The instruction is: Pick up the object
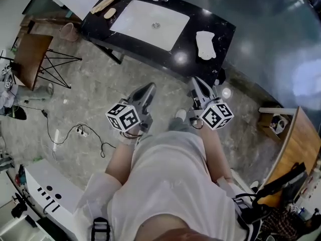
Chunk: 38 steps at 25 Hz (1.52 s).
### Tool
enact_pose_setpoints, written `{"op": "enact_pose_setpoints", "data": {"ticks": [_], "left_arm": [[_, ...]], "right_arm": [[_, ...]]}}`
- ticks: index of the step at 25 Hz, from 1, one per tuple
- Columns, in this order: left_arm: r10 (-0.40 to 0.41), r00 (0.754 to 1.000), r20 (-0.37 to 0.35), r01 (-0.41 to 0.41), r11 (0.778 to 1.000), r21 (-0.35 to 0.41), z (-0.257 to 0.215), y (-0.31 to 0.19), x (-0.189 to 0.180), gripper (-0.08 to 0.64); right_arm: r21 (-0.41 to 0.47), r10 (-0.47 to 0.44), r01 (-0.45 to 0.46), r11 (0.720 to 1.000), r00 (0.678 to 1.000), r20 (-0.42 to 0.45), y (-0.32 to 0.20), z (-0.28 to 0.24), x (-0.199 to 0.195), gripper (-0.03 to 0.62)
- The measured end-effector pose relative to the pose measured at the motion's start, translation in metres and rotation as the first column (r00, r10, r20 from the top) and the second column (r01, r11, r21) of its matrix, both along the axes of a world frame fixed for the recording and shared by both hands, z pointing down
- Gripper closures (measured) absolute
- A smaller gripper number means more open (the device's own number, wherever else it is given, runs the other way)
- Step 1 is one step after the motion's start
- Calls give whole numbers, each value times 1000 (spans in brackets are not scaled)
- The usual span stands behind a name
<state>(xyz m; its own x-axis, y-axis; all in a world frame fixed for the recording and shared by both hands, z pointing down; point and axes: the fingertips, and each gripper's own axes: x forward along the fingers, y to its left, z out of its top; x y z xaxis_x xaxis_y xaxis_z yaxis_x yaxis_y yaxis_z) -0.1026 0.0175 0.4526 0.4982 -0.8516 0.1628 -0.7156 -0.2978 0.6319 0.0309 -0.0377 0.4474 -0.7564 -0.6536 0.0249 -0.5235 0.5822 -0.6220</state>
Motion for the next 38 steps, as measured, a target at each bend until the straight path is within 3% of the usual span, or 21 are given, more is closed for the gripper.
{"op": "enact_pose_setpoints", "data": {"ticks": [10, 22, 27, 31, 38], "left_arm": [[-38, 999, 36, 39, 999, -24, 4, -74, 30, 554], [-48, 996, 81, 53, 997, -63, 13, -99, 37, 554], [-39, 995, 89, 46, 996, -79, 17, -101, 24, 554], [-32, 995, 96, 40, 996, -79, 15, -102, 12, 554], [-35, 994, 107, 46, 994, -103, 23, -96, -6, 554]], "right_arm": [[-37, 19, -21, 999, 998, -54, -101, 28, 46, 571], [-46, -1, -7, 999, 986, -168, -128, 50, 47, 560], [-80, 25, -43, 996, 976, -214, -136, 67, 45, 410], [-33, 98, -115, 993, 938, -331, -144, 77, 50, 358], [51, 199, -207, 977, 800, -567, -170, 103, 65, 283]]}}
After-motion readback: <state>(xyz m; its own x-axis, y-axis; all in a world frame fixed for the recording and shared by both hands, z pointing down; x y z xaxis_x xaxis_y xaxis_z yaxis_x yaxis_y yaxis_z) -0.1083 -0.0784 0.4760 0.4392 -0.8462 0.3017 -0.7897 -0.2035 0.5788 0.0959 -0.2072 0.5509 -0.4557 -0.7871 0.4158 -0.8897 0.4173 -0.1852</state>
